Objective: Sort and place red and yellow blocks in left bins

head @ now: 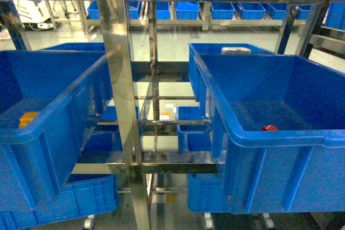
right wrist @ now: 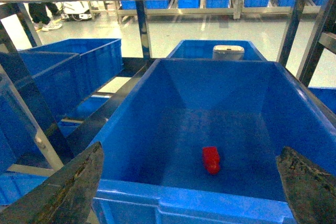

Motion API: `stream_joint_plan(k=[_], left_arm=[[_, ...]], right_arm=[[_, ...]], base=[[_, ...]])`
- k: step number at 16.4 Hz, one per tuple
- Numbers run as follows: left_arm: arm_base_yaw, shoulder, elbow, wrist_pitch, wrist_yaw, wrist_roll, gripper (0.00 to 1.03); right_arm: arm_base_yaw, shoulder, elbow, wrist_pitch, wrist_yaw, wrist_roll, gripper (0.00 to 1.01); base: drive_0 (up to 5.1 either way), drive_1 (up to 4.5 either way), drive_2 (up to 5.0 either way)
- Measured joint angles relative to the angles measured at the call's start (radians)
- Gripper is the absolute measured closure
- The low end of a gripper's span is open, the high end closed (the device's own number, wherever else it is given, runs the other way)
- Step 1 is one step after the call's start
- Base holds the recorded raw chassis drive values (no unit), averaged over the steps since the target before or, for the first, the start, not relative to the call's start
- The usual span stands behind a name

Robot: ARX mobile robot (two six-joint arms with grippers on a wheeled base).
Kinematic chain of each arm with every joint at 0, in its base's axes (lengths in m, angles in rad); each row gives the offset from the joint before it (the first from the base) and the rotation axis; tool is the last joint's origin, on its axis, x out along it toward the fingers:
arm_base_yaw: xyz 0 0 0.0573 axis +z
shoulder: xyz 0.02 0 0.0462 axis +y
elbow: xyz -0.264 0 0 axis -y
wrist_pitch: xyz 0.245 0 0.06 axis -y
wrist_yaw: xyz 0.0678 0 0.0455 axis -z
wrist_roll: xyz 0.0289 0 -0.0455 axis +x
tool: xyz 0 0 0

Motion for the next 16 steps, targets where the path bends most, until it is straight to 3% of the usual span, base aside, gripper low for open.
stream_joint_plan(k=[2, 4, 8, 9, 12, 13, 14, 15, 16], left_arm=[[-0.004, -0.171, -0.050, -0.031, 0.041, -0.035, 0.05], [-0.034, -0.309, -0.074, -0.070, 0.038, -0.081, 0.05], [-0.158, -0.546, -0.121, -0.124, -0.021, -0.143, 0.05], [-0.188, -0.588, -0.126, -0.082, -0.021, -0.161, 0.05], [-0.187, -0.589, -0.127, -0.088, -0.026, -0.181, 0.05], [-0.187, -0.585, -0.127, -0.089, -0.026, -0.183, 0.05], [-0.205, -0.598, -0.127, -0.117, -0.085, -0.161, 0.09], [-0.259, -0.628, -0.153, -0.126, -0.219, -0.120, 0.18], [-0.292, -0.663, -0.198, -0.116, -0.306, -0.080, 0.27]], right_arm=[[0.000, 0.000, 0.000, 0.000, 0.000, 0.000, 0.03], [0.000, 0.000, 0.000, 0.000, 0.000, 0.000, 0.03], [0.000, 0.000, 0.000, 0.000, 0.000, 0.000, 0.03], [0.000, 0.000, 0.000, 0.000, 0.000, 0.000, 0.03], [0.000, 0.000, 0.000, 0.000, 0.000, 0.000, 0.03], [0.032, 0.009, -0.034, 0.128, 0.117, -0.018, 0.11], [0.043, -0.006, -0.069, 0.179, 0.201, -0.024, 0.20], [0.048, -0.038, -0.102, 0.179, 0.253, -0.031, 0.29], [0.045, -0.068, -0.129, 0.170, 0.278, -0.034, 0.38]], base=[[0.0, 0.00, 0.0], [0.0, 0.00, 0.0], [0.0, 0.00, 0.0], [0.0, 0.00, 0.0], [0.0, 0.00, 0.0], [0.0, 0.00, 0.0], [0.0, 0.00, 0.0], [0.0, 0.00, 0.0], [0.0, 0.00, 0.0]])
